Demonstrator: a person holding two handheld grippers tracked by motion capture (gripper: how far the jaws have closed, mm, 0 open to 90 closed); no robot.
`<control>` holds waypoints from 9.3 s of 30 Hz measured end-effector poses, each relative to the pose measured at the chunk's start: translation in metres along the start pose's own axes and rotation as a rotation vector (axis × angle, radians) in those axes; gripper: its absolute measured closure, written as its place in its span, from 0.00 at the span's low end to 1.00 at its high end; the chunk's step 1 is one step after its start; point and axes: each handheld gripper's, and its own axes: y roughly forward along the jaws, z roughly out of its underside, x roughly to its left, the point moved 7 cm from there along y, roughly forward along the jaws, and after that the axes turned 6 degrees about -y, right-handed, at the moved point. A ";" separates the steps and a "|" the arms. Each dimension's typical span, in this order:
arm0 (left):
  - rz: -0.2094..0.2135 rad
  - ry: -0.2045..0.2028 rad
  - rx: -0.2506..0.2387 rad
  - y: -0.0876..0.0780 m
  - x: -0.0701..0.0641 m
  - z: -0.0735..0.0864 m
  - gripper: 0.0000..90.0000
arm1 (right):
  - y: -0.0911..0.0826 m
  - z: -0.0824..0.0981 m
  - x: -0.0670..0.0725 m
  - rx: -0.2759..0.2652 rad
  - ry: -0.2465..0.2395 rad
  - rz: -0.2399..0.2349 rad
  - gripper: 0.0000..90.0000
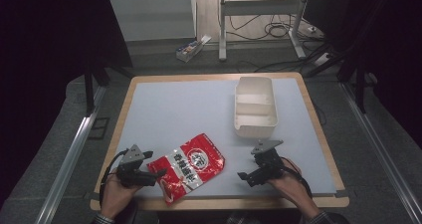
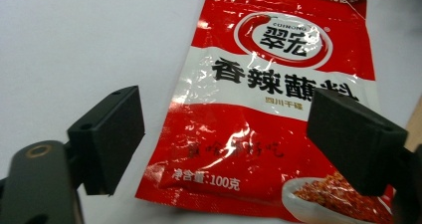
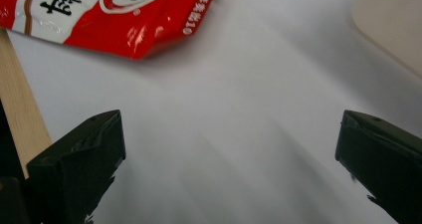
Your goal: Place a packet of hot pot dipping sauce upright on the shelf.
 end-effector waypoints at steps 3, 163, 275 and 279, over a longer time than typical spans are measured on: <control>0.004 0.005 0.010 -0.001 -0.002 0.003 0.13 | 0.007 -0.006 0.002 -0.001 -0.004 -0.008 0.00; -0.041 0.072 0.077 0.005 0.010 0.012 0.00 | -0.028 -0.246 -0.126 -0.311 0.086 0.029 0.97; -0.028 0.075 0.112 0.010 0.009 0.015 0.00 | -0.027 -0.136 -0.248 -0.184 0.188 0.319 0.57; -0.029 0.076 0.113 0.011 0.009 0.015 0.00 | -0.027 -0.134 -0.252 -0.161 0.198 0.337 0.34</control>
